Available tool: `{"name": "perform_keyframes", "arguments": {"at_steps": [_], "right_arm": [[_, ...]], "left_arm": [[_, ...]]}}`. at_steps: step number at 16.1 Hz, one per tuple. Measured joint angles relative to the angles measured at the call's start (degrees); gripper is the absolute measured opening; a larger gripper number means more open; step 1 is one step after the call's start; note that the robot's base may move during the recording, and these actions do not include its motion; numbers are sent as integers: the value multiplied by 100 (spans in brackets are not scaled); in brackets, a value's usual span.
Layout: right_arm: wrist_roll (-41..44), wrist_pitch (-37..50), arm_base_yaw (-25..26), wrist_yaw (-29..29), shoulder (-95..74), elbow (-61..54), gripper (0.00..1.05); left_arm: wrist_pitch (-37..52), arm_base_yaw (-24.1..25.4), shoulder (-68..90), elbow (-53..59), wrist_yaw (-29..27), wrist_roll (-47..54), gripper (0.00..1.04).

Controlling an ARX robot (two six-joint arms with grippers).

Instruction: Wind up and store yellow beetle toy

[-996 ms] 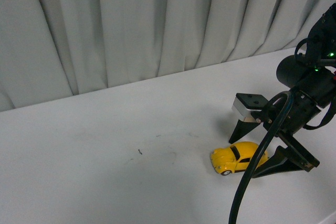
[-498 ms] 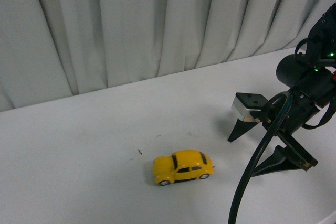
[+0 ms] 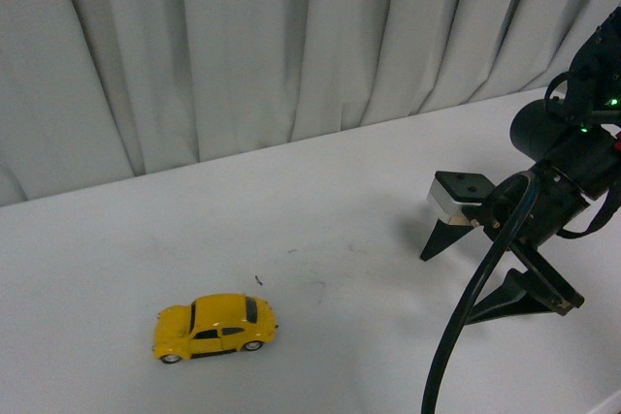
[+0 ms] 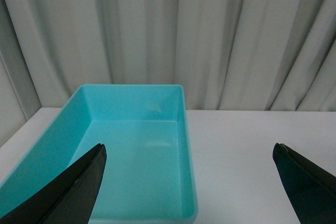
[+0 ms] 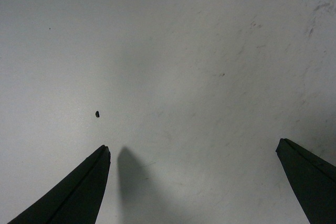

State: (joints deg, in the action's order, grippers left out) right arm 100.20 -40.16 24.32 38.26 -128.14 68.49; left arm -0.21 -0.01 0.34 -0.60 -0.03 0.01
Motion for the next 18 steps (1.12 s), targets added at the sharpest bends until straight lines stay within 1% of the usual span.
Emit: {"name": "perform_keyframes", "arguments": {"at_steps": [2, 5, 7, 10, 12, 15, 18], "right_arm": [[2, 31, -31, 4, 0, -11, 98], [-4, 356, -101, 101, 59, -153, 98], [-11, 610, -243, 142, 256, -428, 98], [-11, 647, -566, 476, 1010, -833, 98], [-11, 525, -717, 841, 1814, -922, 98], [-9, 214, -743, 1147, 2734, -957, 98], [-7, -369, -769, 1620, 3869, -892, 98]], "left_arm": [[0, 0, 0, 0, 0, 0, 98], [0, 0, 0, 0, 0, 0, 98], [2, 0, 0, 0, 0, 0, 98], [0, 0, 0, 0, 0, 0, 98], [0, 0, 0, 0, 0, 0, 98], [0, 0, 0, 0, 0, 0, 98], [0, 0, 0, 0, 0, 0, 98]]}}
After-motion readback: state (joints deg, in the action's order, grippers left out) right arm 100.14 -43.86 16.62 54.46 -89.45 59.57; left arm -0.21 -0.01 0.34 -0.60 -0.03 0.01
